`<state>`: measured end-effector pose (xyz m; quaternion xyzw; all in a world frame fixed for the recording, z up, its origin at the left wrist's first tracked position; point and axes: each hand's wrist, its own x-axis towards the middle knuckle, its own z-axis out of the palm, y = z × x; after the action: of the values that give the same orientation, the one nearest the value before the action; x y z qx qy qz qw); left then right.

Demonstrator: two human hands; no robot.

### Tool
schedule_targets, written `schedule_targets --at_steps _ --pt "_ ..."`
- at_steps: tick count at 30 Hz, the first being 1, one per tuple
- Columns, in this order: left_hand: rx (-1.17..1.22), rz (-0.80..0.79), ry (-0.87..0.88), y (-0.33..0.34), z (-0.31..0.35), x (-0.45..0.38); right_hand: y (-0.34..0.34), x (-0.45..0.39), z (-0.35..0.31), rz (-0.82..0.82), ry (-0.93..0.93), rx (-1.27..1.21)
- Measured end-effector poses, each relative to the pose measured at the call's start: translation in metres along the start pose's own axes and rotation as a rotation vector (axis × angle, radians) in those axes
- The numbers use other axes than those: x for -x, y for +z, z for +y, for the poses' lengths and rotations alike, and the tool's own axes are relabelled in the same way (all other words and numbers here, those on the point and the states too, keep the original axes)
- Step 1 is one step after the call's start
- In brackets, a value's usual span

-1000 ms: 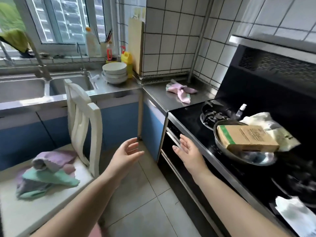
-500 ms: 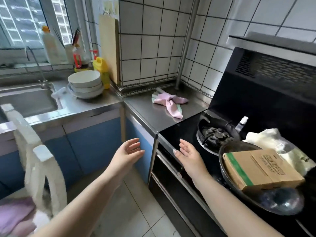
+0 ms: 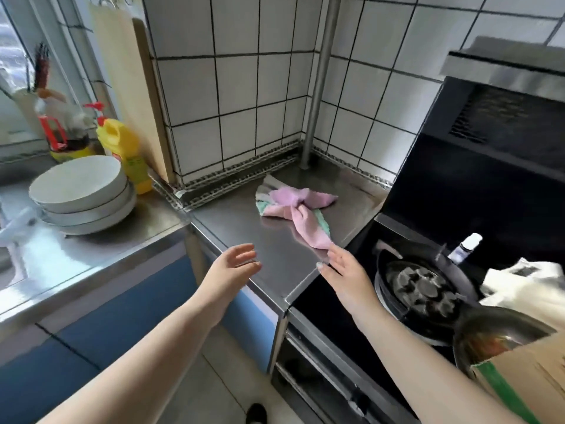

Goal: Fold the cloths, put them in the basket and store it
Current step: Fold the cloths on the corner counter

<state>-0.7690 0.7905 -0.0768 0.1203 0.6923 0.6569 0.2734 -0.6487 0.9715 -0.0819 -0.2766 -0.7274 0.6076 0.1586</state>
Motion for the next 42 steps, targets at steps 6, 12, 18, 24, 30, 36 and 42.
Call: schedule_targets --at_steps 6,12,18,24,30,36,42 --pt "-0.074 -0.097 -0.048 0.003 0.010 -0.117 0.006 -0.097 0.021 0.084 0.058 0.025" --pt "-0.145 -0.148 -0.118 0.000 0.023 -0.206 0.018 -0.171 0.028 0.129 0.167 0.085" --pt "-0.234 -0.215 -0.134 -0.005 0.023 -0.291 0.033 -0.227 0.029 0.177 0.209 0.120" --pt "-0.398 -0.297 -0.053 -0.005 0.027 -0.369 0.051 -0.275 0.033 0.297 0.316 0.178" --pt "-0.655 -0.441 -0.004 0.008 0.020 -0.430 0.053 -0.332 0.023 0.307 0.375 0.224" --pt "-0.751 -0.506 0.000 0.024 0.003 -0.461 0.047 -0.397 0.032 0.238 0.224 0.620" --pt "-0.772 -0.535 0.018 0.028 0.000 -0.471 0.036 -0.428 0.043 -0.113 0.125 1.250"
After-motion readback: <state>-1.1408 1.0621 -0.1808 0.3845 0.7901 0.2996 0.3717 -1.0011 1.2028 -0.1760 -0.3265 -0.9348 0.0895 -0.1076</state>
